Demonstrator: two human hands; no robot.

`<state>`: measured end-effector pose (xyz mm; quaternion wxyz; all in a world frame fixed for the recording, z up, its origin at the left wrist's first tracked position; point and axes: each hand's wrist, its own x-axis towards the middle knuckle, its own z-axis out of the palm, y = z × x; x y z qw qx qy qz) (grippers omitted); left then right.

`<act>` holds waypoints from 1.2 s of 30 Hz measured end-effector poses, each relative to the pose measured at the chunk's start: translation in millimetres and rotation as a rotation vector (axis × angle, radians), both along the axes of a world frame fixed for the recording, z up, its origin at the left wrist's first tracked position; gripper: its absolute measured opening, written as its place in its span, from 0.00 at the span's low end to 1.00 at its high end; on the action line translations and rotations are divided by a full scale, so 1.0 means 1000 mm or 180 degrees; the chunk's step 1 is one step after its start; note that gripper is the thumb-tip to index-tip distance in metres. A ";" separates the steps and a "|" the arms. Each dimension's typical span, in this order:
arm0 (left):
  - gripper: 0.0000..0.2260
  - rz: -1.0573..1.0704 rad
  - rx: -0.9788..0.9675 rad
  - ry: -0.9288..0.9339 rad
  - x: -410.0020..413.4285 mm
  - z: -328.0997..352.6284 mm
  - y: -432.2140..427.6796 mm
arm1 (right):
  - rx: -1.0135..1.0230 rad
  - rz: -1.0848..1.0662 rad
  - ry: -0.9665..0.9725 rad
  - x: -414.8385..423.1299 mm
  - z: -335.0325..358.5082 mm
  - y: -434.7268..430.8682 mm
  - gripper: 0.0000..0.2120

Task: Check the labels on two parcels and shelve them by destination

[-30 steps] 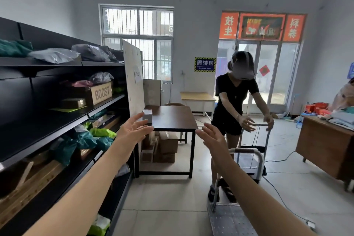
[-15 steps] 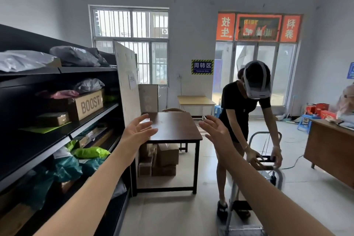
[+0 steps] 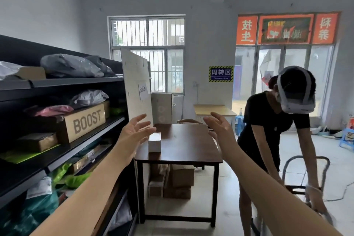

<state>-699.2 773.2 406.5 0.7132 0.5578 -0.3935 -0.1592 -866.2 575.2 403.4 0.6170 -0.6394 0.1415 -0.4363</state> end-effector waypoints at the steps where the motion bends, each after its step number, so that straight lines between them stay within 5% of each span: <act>1: 0.35 0.0036 0.0022 -0.0003 0.010 0.000 -0.008 | -0.0006 0.0037 0.0028 0.011 -0.001 -0.007 0.45; 10: 0.33 -0.0036 0.0074 -0.0064 0.127 -0.014 -0.084 | -0.0036 0.0032 0.0105 0.131 -0.016 -0.066 0.35; 15: 0.40 -0.0087 -0.0015 0.0085 0.206 -0.019 -0.124 | 0.0096 -0.0047 0.0082 0.204 -0.011 -0.109 0.47; 20: 0.49 -0.0099 0.0078 0.0116 0.274 -0.017 -0.158 | 0.0263 -0.0102 0.0078 0.258 -0.015 -0.149 0.46; 30: 0.33 -0.0124 0.0073 0.0349 0.363 -0.036 -0.256 | 0.0361 -0.0115 0.0133 0.351 -0.026 -0.246 0.39; 36: 0.38 0.0021 -0.0009 0.0438 0.403 -0.030 -0.320 | 0.0331 -0.0083 0.0117 0.402 -0.023 -0.312 0.37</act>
